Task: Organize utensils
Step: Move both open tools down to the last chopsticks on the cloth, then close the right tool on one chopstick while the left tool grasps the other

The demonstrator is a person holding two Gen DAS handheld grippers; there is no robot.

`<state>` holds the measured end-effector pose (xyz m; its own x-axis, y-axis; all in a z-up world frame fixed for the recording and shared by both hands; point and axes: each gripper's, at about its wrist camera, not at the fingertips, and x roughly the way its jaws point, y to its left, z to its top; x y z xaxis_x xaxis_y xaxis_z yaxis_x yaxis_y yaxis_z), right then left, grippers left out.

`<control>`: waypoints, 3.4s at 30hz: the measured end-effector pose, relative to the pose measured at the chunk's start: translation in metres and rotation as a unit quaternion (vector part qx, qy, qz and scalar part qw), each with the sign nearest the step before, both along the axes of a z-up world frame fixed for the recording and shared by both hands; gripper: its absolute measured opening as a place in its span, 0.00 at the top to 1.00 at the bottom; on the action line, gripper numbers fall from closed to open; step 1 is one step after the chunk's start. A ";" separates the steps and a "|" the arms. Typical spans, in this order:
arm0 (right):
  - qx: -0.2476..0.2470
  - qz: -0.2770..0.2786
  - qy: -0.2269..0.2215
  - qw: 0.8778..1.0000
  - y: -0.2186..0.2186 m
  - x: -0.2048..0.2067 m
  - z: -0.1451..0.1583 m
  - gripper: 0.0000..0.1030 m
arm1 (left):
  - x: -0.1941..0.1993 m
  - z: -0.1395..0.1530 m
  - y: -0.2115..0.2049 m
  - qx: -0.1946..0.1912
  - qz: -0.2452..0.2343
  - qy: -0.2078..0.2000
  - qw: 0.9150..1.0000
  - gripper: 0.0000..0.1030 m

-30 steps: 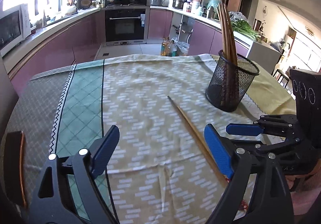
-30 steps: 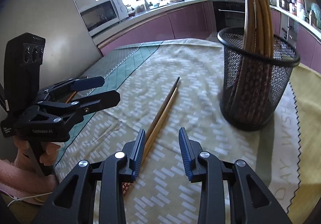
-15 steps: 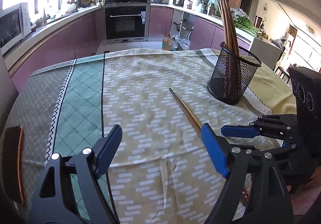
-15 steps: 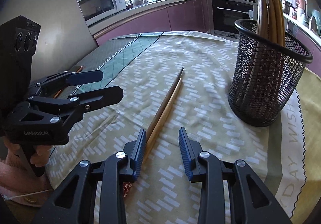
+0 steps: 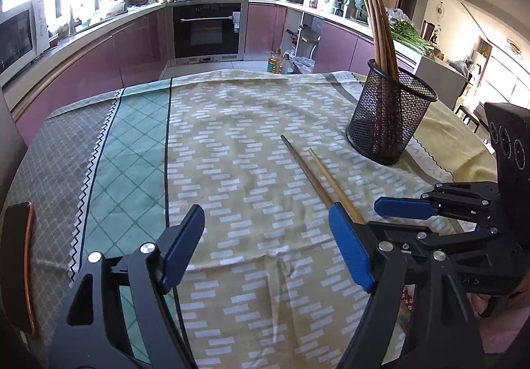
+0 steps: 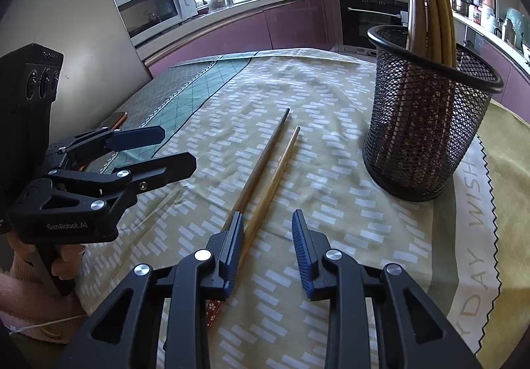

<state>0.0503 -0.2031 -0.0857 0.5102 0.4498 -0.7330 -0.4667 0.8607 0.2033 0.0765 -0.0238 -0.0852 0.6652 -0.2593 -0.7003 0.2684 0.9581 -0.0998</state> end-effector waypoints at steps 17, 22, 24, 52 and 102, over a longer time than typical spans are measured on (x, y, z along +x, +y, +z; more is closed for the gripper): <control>0.003 -0.021 0.003 1.000 -0.021 0.003 0.000 0.74 | 0.015 -0.018 -0.046 0.038 -0.064 0.037 0.997 0.42; 0.006 -0.024 0.005 1.000 -0.024 0.003 -0.001 0.74 | 0.017 -0.023 -0.057 0.052 -0.076 0.042 0.995 0.46; 0.007 -0.023 0.005 1.000 -0.024 0.003 -0.001 0.74 | 0.016 -0.023 -0.059 0.054 -0.078 0.043 0.995 0.48; -0.007 -0.017 -0.001 1.000 -0.016 0.007 0.000 0.74 | 0.011 -0.020 -0.042 0.035 -0.073 0.063 0.995 0.65; 0.005 -0.012 0.010 1.000 -0.009 0.018 -0.002 0.92 | 0.017 -0.022 -0.061 0.063 -0.078 0.055 0.993 0.89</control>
<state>0.0678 -0.2123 -0.0879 0.5063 0.4450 -0.7387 -0.4418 0.8695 0.2210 0.0936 -0.0851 -0.1071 0.5418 -0.2594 -0.7995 0.4095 0.9121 -0.0184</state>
